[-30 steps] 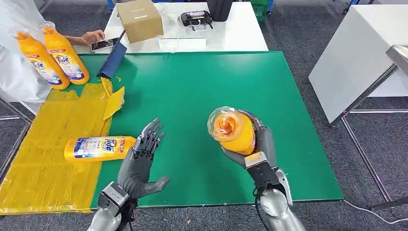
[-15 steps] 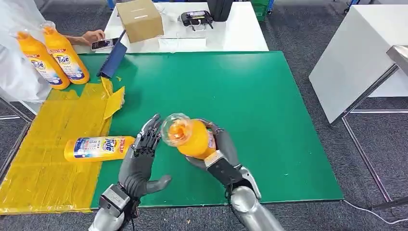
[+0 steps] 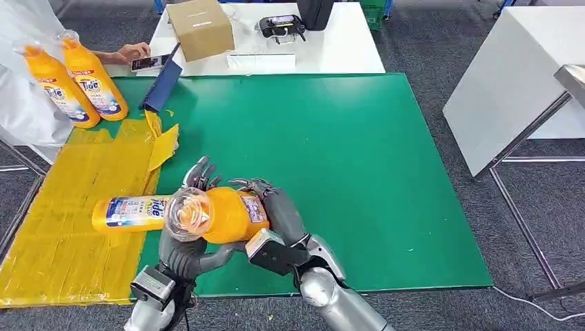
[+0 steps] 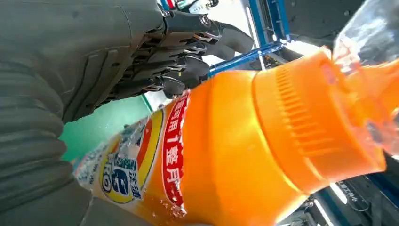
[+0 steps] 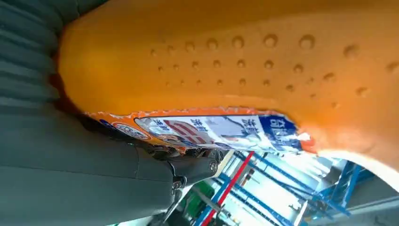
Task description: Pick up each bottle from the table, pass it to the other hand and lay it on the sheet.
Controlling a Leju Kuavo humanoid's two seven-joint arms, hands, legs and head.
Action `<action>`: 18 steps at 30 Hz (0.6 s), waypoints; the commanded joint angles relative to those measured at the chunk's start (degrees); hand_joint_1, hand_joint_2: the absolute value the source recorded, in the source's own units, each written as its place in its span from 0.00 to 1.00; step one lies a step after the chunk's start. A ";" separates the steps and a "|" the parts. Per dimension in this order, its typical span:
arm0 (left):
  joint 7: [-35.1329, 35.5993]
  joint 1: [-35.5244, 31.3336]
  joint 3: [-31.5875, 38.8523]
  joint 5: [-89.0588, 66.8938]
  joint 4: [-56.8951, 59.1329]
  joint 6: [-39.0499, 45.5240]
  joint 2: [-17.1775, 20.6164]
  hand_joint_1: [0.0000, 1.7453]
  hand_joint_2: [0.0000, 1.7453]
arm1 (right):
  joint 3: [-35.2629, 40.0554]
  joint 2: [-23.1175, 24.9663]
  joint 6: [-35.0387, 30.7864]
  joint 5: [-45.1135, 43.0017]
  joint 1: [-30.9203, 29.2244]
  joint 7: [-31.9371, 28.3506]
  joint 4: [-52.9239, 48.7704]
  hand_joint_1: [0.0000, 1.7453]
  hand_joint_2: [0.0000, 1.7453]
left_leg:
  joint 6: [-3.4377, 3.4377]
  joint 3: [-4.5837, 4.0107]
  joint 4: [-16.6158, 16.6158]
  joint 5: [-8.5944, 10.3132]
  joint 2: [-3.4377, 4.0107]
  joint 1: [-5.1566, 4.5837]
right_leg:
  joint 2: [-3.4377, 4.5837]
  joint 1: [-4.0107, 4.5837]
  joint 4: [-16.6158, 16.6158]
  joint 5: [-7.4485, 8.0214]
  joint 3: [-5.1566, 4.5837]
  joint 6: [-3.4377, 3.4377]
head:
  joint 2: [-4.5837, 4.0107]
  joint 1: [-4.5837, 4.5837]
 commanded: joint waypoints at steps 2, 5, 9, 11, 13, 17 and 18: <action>0.10 -2.06 1.07 0.64 3.30 -0.30 0.79 0.00 1.00 | 3.77 -1.21 -0.66 -0.65 -3.25 -0.34 1.53 1.00 1.00 | -0.04 0.28 -0.01 -0.11 -0.08 0.03 | 0.22 -0.02 -0.01 -0.11 0.28 -0.06 | 0.00 0.02; 0.10 -2.06 1.07 0.64 3.30 -0.30 0.79 0.00 1.00 | 3.77 -1.21 -0.66 -0.65 -3.25 -0.34 1.53 1.00 1.00 | -0.02 0.14 -0.04 -0.03 -0.07 0.00 | 0.11 -0.03 -0.03 -0.04 0.13 -0.03 | 0.00 0.00; 0.22 -2.31 0.02 0.81 4.46 -1.00 0.30 0.00 1.00 | 3.59 -1.55 -1.30 -1.10 -3.61 -0.40 1.52 1.00 1.00 | -0.03 0.21 -0.03 -0.06 -0.10 0.03 | 0.15 -0.02 -0.04 -0.06 0.22 -0.05 | 0.00 0.02; 0.17 -2.44 -0.36 0.87 4.85 -0.90 0.00 0.13 1.00 | 3.85 -1.60 -0.93 -1.61 -3.51 -0.31 1.41 1.00 1.00 | -0.05 0.37 -0.02 -0.13 -0.22 0.04 | 0.16 -0.02 -0.03 -0.15 0.40 -0.08 | 0.00 0.02; 0.07 -2.52 -0.44 0.95 4.95 -0.80 -0.02 1.00 1.00 | 4.17 -1.62 -0.79 -1.74 -3.39 -0.25 1.55 1.00 1.00 | -0.04 0.29 -0.02 -0.10 -0.16 0.04 | 0.16 -0.01 -0.04 -0.11 0.31 -0.06 | 0.00 0.02; -0.22 -2.56 0.03 1.51 4.78 -0.45 -0.18 1.00 1.00 | 4.11 -1.64 -0.91 -2.30 -3.24 -0.07 2.07 1.00 1.00 | -0.02 0.18 -0.04 -0.05 -0.12 0.00 | 0.10 -0.03 -0.05 -0.06 0.19 -0.04 | 0.00 0.02; -0.28 -2.59 0.19 1.70 4.80 -0.37 -0.24 1.00 1.00 | 4.10 -1.67 -0.93 -2.42 -3.25 -0.08 2.11 1.00 1.00 | -0.04 0.29 -0.03 -0.10 -0.15 0.04 | 0.15 -0.01 -0.06 -0.11 0.32 -0.06 | 0.00 0.02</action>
